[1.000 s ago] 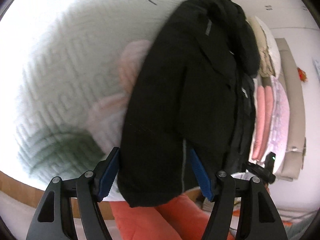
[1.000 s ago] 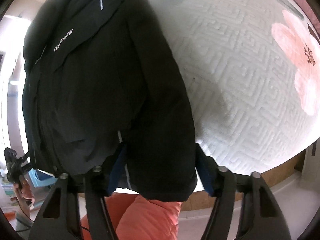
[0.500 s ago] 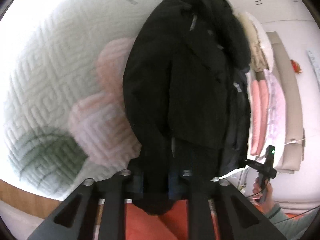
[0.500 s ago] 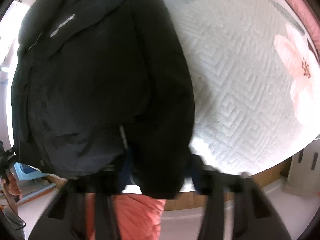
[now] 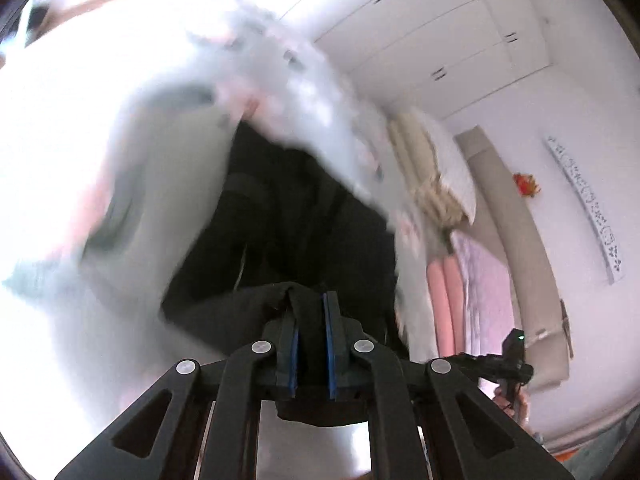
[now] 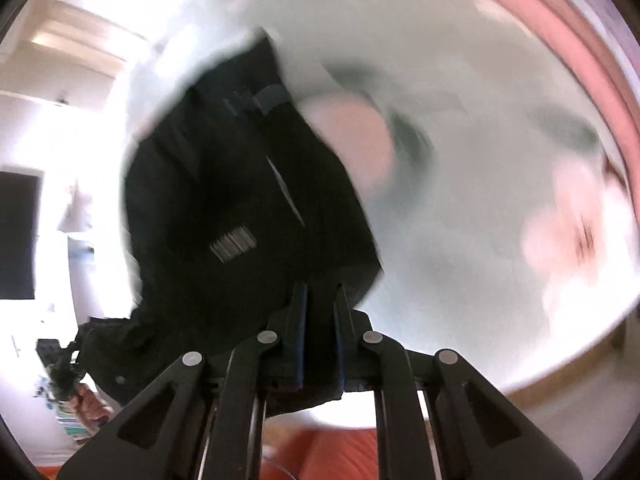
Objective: Fold large clothes
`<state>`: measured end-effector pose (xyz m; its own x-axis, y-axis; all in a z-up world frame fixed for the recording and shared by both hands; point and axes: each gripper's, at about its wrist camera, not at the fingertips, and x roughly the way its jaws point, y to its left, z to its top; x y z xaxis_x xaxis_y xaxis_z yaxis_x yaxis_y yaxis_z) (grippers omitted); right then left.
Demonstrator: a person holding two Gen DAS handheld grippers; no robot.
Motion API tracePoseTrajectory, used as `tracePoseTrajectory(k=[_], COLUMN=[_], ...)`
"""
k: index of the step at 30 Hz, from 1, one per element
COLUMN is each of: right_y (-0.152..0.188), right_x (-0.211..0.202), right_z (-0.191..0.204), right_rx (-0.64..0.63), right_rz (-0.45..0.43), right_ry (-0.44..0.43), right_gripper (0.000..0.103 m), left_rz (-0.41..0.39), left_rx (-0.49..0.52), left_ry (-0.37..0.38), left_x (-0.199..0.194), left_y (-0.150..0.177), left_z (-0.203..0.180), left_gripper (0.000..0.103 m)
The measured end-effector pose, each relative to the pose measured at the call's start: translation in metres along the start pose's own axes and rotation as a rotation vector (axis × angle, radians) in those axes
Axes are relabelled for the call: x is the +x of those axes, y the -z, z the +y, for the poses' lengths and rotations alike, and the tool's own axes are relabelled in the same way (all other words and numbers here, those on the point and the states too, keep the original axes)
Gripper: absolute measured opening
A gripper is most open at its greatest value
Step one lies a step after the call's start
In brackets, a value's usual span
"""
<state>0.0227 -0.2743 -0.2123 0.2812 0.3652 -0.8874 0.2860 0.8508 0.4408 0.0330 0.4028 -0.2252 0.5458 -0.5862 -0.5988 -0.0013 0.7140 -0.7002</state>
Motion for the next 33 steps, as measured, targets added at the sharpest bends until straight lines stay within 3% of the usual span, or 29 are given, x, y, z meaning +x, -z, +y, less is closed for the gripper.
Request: tracePoseTrajectory(k=[3,8,12,14,17,21,23,25,27,29,31,32,33], right_y=[-0.066,-0.185,-0.230,-0.233,-0.234,-0.234,-0.244,-0.248,-0.251,-0.249,-0.243,-0.240,-0.237], right_x=[0.009,0.069,0.142,0.174,0.204,0.207,0.188,0.165,0.138,0.116,0.103,0.100,0.099], right_z=[0.033,0.070,0.072,0.068,0.064,0.064,0.059,0.053,0.050,0.048,0.051,0.054,0.056], right_rx=[-0.036,-0.051,-0.042,-0.048,-0.067,-0.095,-0.083,-0.070,-0.053,-0.044,-0.050,-0.056,-0.061], right_rz=[-0.051,-0.099,-0.030,0.018,0.055,0.066,0.025,-0.048,-0.114,-0.155,-0.178,-0.173,-0.167], right_ry=[-0.030,-0.003,0.065,0.087,0.090,0.092,0.035,-0.015,-0.045,-0.060,-0.051,-0.036,-0.031], right_gripper=[0.014,0.015,0.025,0.026,0.026,0.025,0.027,0.030,0.040,0.063,0.066,0.066,0.066], left_rz=[-0.062,-0.091,-0.011,0.031,0.051,0.132,0.136,0.114,0.137,0.174,0.220,0.251,0.262], left_rx=[0.026,-0.093,-0.105,-0.095,-0.080,-0.028,0.037,0.084,0.102,0.121,0.120,0.100,0.072], left_ry=[-0.044,-0.158,-0.335,-0.355,-0.336,-0.311,-0.287,-0.189,-0.135,-0.105,-0.083,-0.063,-0.046], left_x=[0.040,0.138,0.210,0.228,0.225,0.215,0.196,0.166,0.149,0.145,0.147,0.149,0.149], left_y=[-0.059,-0.133,-0.147,-0.142,-0.136,-0.150,-0.159,-0.168,-0.173,-0.175,-0.176,-0.177,-0.179], left_z=[-0.012,0.016,0.046,0.059,0.068,0.066,0.053,0.039,0.033,0.029,0.031,0.036,0.041], left_gripper=[0.011,0.015,0.018,0.018,0.019,0.022,0.022,0.022,0.023,0.025,0.029,0.038,0.054])
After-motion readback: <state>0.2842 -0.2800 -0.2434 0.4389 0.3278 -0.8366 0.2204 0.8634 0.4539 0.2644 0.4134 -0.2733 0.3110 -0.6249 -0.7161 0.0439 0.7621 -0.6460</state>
